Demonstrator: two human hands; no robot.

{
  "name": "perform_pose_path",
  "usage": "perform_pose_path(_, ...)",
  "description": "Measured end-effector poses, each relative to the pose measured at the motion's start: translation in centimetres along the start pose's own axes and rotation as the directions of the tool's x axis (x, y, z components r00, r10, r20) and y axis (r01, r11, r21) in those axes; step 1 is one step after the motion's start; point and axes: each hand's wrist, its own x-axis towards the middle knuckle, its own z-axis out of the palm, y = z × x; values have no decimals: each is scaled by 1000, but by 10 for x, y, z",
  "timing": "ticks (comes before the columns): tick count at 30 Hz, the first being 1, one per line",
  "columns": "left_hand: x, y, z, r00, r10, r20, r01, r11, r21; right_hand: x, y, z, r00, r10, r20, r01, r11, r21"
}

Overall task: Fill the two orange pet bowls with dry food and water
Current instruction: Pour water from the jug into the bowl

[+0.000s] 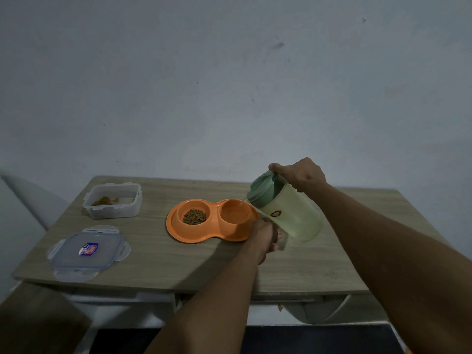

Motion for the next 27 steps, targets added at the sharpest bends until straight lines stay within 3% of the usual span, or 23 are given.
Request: perform_pose_path(27, 2, -1, -2, 1000, 19, 15, -19, 1000, 7, -6, -2, -5, 1000, 25, -7, -25, 1000, 15)
